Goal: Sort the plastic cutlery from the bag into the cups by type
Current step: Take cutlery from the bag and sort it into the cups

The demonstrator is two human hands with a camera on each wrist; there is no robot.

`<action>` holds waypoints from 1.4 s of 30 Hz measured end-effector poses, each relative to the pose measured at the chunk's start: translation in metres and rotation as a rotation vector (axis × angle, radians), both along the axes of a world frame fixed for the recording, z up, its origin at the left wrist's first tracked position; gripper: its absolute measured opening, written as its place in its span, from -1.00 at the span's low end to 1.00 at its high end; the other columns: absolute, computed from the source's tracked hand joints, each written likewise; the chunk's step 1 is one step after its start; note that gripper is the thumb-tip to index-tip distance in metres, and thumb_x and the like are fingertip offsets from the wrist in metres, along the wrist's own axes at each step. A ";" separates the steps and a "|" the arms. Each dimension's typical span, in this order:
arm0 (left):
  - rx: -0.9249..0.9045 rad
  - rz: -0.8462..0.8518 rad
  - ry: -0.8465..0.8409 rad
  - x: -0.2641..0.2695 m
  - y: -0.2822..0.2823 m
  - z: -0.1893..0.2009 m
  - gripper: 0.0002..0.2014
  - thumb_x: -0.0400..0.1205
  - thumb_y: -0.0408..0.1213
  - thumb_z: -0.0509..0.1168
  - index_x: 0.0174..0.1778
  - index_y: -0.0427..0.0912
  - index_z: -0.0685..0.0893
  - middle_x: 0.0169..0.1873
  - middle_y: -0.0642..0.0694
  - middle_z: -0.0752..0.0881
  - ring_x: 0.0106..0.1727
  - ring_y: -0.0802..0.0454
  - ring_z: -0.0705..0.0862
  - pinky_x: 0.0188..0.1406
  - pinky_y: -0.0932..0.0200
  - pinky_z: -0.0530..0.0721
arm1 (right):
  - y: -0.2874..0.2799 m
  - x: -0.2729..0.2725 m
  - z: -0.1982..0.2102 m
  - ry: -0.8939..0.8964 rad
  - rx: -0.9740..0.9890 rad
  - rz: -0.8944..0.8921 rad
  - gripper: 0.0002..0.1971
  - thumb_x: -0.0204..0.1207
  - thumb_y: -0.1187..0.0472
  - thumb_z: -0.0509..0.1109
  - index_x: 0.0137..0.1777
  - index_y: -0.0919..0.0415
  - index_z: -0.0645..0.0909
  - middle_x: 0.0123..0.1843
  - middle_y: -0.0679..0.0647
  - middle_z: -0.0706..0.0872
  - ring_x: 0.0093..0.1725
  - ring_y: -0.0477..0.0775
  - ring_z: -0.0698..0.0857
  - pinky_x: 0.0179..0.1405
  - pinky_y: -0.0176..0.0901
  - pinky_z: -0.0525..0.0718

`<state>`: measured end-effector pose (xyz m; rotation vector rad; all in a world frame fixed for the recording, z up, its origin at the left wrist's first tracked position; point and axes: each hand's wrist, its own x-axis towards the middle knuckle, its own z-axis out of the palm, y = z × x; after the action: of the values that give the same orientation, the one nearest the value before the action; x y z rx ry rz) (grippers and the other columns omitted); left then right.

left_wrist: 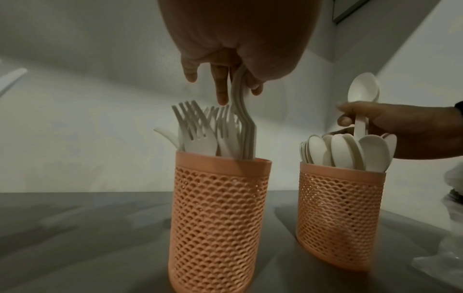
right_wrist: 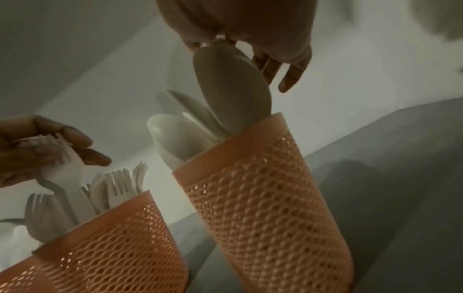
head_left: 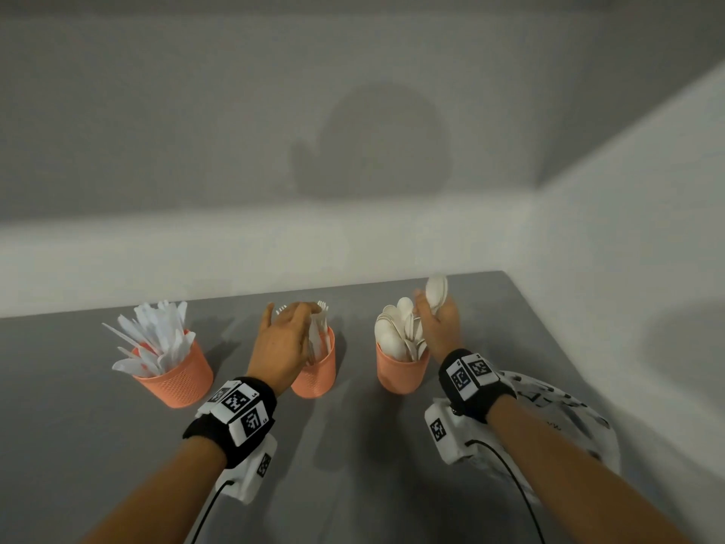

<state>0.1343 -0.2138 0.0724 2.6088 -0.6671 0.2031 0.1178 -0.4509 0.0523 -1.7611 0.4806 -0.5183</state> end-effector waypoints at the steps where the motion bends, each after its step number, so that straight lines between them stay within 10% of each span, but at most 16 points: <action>1: 0.004 0.000 -0.013 0.001 0.000 -0.002 -0.42 0.48 -0.11 -0.26 0.24 -0.16 0.54 0.19 -0.10 0.69 0.27 -0.09 0.63 0.58 -0.19 0.02 | 0.000 -0.003 0.001 0.009 -0.010 0.010 -0.64 0.42 -0.04 0.41 -0.23 0.30 0.50 -0.29 0.12 0.58 -0.27 0.12 0.60 -0.20 -0.22 0.59; 5: 0.067 0.010 -0.050 0.003 0.001 -0.013 -0.44 0.49 -0.17 -0.22 0.23 -0.18 0.57 0.21 -0.19 0.68 0.36 -0.13 0.59 0.57 -0.19 -0.01 | 0.003 -0.012 0.009 -0.026 -0.081 0.014 -0.86 0.42 0.29 0.47 -0.12 0.10 0.56 -0.08 -0.08 0.65 -0.09 -0.13 0.60 -0.18 -0.65 0.46; 14: 0.199 0.048 -0.099 0.002 -0.008 -0.010 -0.40 0.59 -0.08 -0.17 0.37 -0.25 0.57 0.45 -0.30 0.50 0.48 -0.25 0.47 0.47 -0.34 0.19 | 0.023 -0.007 0.009 -0.091 -0.608 0.100 -0.49 0.45 0.02 0.03 0.19 0.25 0.65 0.25 0.18 0.69 0.29 0.23 0.61 0.31 -0.05 0.46; 18: 0.288 0.101 -0.047 -0.002 -0.015 -0.011 -0.47 0.60 -0.12 -0.06 0.28 -0.33 0.63 0.30 -0.30 0.65 0.28 -0.24 0.67 0.26 -0.38 0.50 | 0.022 -0.006 0.003 0.192 -0.920 0.238 -0.21 0.44 -0.16 -0.31 0.50 0.22 0.41 0.59 0.31 0.32 0.63 0.25 0.21 0.62 0.17 -0.01; 25: 0.244 0.167 0.016 -0.001 -0.017 -0.023 0.12 0.32 0.42 -0.71 0.63 -0.22 0.08 0.65 -0.20 0.07 0.67 -0.13 0.03 0.60 -0.12 -0.17 | 0.024 -0.008 0.004 0.453 -1.035 0.297 0.04 0.19 -0.39 -0.52 0.61 0.06 0.20 0.68 0.28 0.04 0.68 0.23 -0.05 0.60 0.25 -0.22; 33: 0.071 0.306 0.164 0.006 -0.021 -0.022 -0.40 0.70 0.07 -0.23 0.62 -0.13 0.15 0.59 -0.29 0.22 0.60 -0.23 0.20 0.54 -0.09 0.29 | 0.023 -0.005 -0.001 0.445 -1.083 0.330 -0.03 0.24 -0.29 -0.53 0.61 0.02 0.21 0.64 0.30 0.20 0.63 0.33 0.12 0.61 0.12 0.06; 37: 0.109 0.278 0.120 0.003 -0.028 -0.023 -0.12 0.44 0.19 -0.54 0.64 -0.17 0.07 0.64 -0.29 0.08 0.65 -0.22 0.07 0.64 -0.10 0.06 | 0.025 -0.003 -0.005 0.328 -1.054 0.339 -0.15 0.39 -0.19 -0.38 0.52 0.15 0.41 0.62 0.39 0.22 0.62 0.39 0.18 0.59 0.23 0.10; 42: 0.203 0.209 0.048 0.005 -0.035 -0.024 -0.12 0.43 0.11 -0.59 0.61 -0.09 0.19 0.62 -0.18 0.22 0.64 -0.20 0.12 0.62 -0.11 0.01 | 0.025 -0.004 0.000 0.401 -1.082 0.391 -0.02 0.25 -0.18 -0.56 0.61 0.15 0.20 0.67 0.22 0.14 0.67 0.21 0.08 0.63 0.12 -0.03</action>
<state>0.1389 -0.2492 0.0485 2.8686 -0.4163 0.1414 0.1141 -0.4261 0.0526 -2.9452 0.0806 -0.1115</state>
